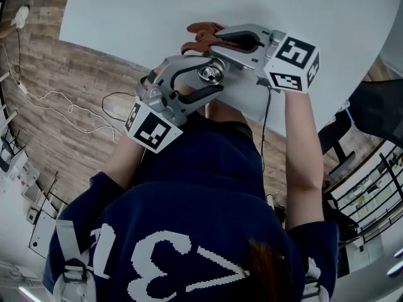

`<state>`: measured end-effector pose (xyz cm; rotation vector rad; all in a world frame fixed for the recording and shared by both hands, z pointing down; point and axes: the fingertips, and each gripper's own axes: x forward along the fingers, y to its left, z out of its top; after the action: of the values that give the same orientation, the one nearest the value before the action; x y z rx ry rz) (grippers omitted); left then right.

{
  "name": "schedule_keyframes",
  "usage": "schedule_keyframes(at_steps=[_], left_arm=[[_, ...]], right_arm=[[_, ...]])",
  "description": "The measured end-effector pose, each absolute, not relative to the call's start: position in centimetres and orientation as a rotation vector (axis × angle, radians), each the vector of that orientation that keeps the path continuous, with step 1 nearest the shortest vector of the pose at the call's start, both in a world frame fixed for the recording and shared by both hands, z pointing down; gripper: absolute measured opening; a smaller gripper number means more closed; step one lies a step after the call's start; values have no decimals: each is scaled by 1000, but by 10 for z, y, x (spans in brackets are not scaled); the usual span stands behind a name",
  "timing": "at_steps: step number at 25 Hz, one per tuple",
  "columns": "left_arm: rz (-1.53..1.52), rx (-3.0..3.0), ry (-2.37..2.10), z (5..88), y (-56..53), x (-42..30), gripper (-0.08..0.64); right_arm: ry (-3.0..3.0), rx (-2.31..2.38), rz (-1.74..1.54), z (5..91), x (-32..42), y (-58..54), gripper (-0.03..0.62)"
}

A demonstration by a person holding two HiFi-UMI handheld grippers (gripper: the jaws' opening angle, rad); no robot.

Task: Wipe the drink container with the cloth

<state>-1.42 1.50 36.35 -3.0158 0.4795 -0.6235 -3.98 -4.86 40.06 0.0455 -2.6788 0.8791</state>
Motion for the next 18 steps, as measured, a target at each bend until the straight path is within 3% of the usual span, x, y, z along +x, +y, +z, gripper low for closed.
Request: schedule_keyframes(at_steps=[8,18], left_arm=[[-628,-3024,587,366,6,-32,256],[-623,-3041,668,368,-4,-36,242]], right_arm=[[-2505,418,856,469,-20,-67,77],[-2779,471,1574,393,-16,-66,77]])
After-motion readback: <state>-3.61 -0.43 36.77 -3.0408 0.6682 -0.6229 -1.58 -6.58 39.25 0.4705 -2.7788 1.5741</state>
